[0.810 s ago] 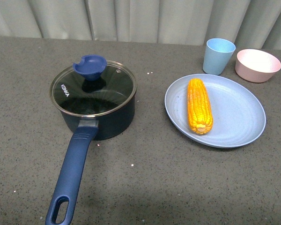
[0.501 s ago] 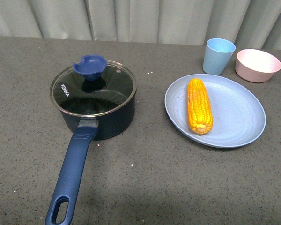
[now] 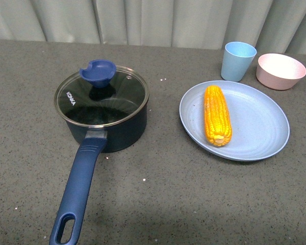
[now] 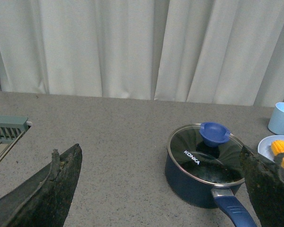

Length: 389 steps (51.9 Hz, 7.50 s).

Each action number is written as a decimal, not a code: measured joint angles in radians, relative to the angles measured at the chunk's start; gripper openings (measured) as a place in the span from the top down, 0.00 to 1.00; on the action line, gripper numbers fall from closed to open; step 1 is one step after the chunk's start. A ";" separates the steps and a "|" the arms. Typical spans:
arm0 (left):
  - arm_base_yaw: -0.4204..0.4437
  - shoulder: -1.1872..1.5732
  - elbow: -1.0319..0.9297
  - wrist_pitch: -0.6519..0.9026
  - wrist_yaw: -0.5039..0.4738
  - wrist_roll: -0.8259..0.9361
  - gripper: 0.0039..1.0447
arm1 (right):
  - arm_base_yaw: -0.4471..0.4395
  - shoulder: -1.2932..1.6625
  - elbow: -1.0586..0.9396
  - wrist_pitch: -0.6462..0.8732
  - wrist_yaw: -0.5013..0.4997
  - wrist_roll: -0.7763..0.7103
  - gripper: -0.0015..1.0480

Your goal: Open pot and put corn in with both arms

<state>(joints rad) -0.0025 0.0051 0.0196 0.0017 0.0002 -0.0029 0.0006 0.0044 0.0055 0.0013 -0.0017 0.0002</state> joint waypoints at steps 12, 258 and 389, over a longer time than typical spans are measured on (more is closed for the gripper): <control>0.000 0.000 0.000 0.000 0.000 0.000 0.06 | 0.000 0.000 0.000 0.000 0.000 0.000 0.09; 0.129 2.215 0.829 0.851 -0.131 0.097 0.44 | 0.000 0.000 0.000 0.000 0.000 0.000 0.09; 0.004 0.458 0.000 0.460 0.000 0.000 0.96 | 0.000 0.000 0.000 0.000 0.000 0.000 0.09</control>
<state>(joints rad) 0.0013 0.4629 0.0193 0.4618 -0.0002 -0.0032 0.0006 0.0044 0.0055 0.0013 -0.0017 0.0002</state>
